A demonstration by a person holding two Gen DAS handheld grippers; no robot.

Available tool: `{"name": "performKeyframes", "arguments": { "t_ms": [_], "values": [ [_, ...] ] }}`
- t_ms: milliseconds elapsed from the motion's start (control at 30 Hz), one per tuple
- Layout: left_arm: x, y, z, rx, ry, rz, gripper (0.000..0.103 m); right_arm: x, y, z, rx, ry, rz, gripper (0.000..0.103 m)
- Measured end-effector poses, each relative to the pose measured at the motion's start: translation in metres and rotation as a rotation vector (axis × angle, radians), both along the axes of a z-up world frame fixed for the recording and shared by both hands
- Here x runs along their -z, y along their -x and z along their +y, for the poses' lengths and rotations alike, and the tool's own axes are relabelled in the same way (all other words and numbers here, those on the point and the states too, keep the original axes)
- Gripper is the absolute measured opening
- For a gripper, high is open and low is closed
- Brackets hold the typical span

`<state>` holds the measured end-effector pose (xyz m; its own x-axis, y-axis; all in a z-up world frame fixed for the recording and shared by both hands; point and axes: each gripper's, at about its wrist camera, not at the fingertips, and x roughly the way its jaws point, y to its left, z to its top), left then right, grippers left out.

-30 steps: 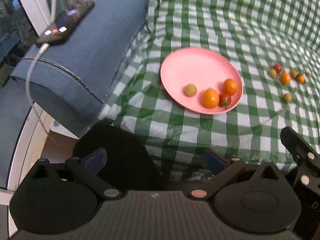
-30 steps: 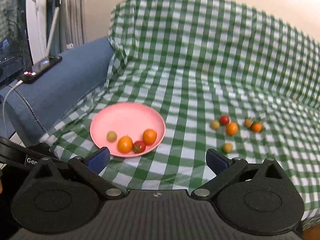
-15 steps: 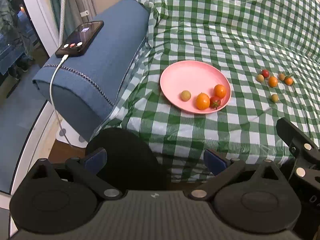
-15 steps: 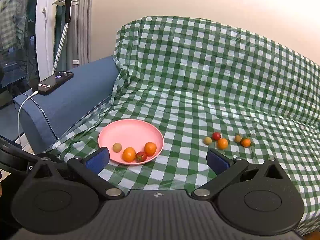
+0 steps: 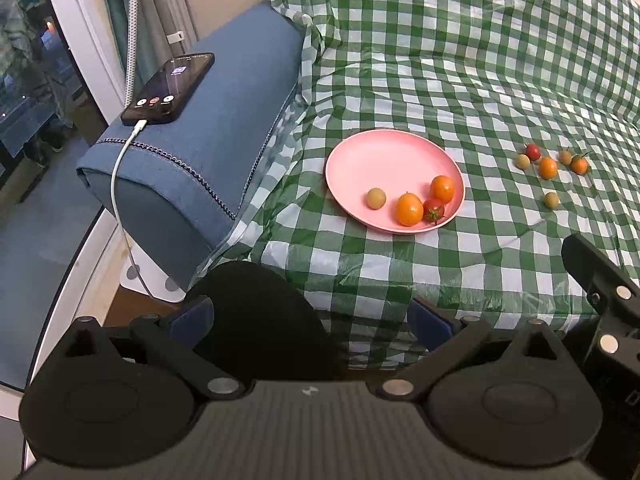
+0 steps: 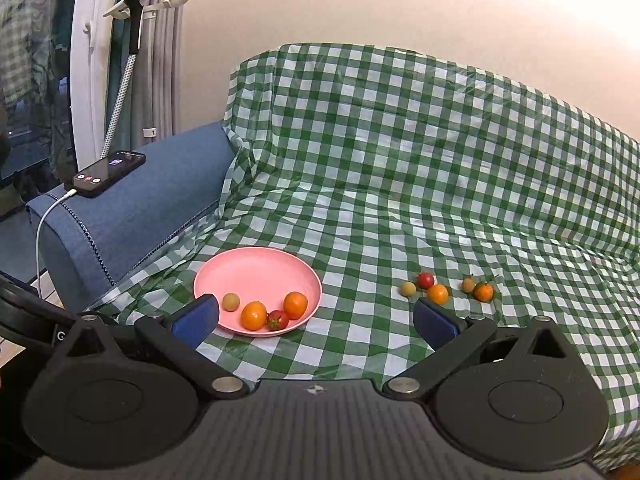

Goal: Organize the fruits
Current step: 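Withdraw both tools from the plate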

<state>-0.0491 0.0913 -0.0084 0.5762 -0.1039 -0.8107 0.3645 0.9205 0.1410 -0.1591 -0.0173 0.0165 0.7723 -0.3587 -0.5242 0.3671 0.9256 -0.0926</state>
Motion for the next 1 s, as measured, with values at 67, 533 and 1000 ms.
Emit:
{"name": "performKeyframes", "arguments": {
  "t_ms": [67, 533, 1000],
  "values": [
    [0.000, -0.001, 0.001, -0.005, -0.002, 0.003, 0.103, 0.001, 0.000, 0.000, -0.002, -0.002, 0.000, 0.102],
    [0.005, -0.004, 0.001, -0.018, -0.007, 0.012, 0.103, 0.005, -0.001, 0.001, -0.003, -0.010, 0.008, 0.102],
    [0.009, -0.006, -0.002, -0.017, -0.023, 0.024, 0.103, 0.014, -0.001, -0.005, -0.005, -0.040, 0.031, 0.102]
  ]
}}
